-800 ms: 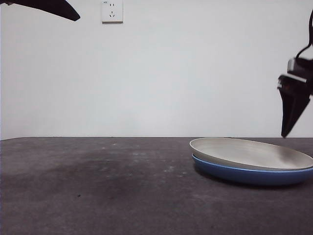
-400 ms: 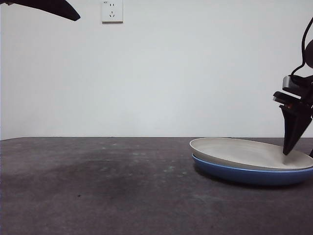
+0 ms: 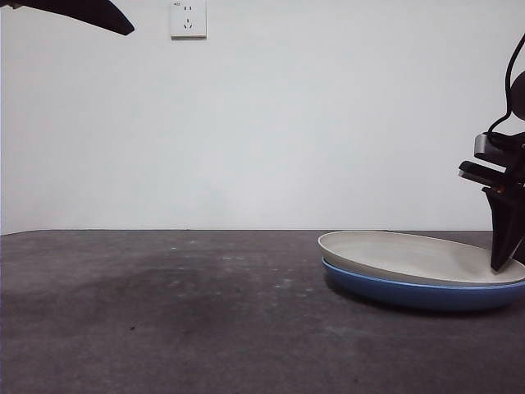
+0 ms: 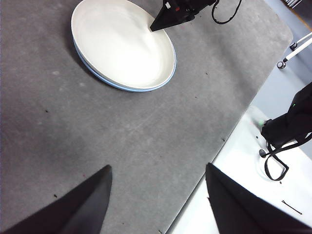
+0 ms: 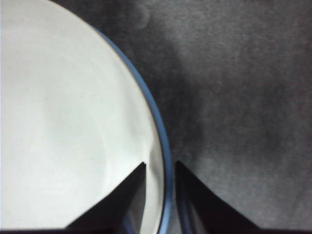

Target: Pick up the white plate, put it on the blue plate, put it on desk

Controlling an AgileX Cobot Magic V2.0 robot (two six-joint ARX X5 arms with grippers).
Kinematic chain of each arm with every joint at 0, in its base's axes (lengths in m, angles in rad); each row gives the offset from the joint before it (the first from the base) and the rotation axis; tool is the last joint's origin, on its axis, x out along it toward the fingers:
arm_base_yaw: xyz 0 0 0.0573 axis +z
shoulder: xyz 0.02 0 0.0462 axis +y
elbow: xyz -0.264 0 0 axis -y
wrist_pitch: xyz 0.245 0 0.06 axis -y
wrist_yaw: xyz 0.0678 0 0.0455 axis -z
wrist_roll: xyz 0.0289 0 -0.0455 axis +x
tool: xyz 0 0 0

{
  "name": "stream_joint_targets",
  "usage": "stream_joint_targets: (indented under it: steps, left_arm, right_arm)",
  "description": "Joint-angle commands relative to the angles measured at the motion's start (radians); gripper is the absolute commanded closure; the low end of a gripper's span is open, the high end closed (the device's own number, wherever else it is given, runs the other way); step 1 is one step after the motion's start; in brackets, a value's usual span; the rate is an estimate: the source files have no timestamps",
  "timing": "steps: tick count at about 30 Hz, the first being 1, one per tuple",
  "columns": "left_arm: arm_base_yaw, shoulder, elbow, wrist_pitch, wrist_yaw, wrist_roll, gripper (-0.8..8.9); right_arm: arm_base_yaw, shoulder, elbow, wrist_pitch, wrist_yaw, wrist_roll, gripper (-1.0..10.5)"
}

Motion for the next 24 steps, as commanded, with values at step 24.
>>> stream_joint_targets:
  steps: [24]
  left_arm:
    - [-0.007,0.006,0.01,0.005,0.006,0.015,5.06]
  right_arm:
    - [0.016,-0.178,0.008,0.013,-0.057,0.074,9.3]
